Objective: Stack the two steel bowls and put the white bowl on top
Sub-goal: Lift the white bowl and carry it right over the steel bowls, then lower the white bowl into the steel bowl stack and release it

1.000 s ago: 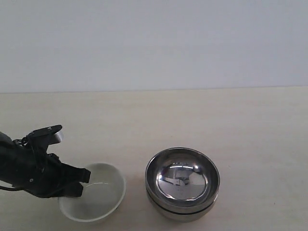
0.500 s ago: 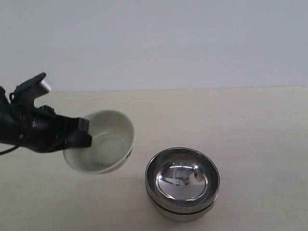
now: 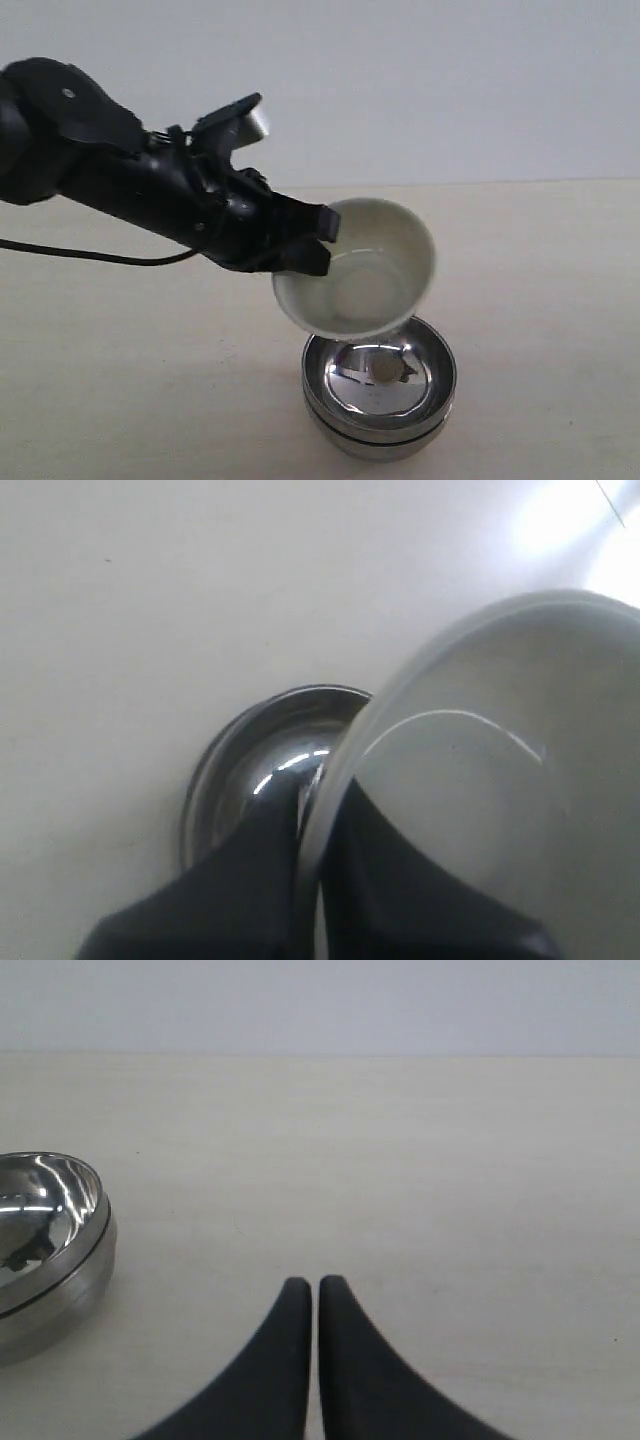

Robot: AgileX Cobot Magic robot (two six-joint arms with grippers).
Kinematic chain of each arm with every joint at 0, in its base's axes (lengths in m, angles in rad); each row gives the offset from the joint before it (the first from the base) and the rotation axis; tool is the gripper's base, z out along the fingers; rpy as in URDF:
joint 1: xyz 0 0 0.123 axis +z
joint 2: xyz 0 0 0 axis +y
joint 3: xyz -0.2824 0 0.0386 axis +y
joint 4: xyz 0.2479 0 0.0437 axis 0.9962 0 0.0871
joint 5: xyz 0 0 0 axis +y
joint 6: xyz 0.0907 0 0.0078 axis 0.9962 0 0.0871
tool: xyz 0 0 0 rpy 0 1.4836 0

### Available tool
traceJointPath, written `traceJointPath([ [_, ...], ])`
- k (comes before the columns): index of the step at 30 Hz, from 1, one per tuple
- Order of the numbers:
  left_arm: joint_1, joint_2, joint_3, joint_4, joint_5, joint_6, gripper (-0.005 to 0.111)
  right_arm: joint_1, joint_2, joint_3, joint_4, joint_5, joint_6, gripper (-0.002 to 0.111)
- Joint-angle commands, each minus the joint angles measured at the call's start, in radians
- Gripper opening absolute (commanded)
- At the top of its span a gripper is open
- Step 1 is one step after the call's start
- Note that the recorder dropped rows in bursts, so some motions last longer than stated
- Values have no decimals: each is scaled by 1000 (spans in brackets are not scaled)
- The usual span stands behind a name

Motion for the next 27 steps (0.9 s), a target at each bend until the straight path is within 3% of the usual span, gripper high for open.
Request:
traceJointPath([
  [1, -50, 98, -56, 27, 2, -28, 4, -3, -5, 0, -7, -4, 5, 0],
  [9, -67, 194, -90, 43, -42, -25, 4, -3, -5, 0, -7, -4, 5, 0],
  [27, -67, 249, -90, 45, -1, -28, 4, -3, -5, 0, -7, -4, 5, 0],
])
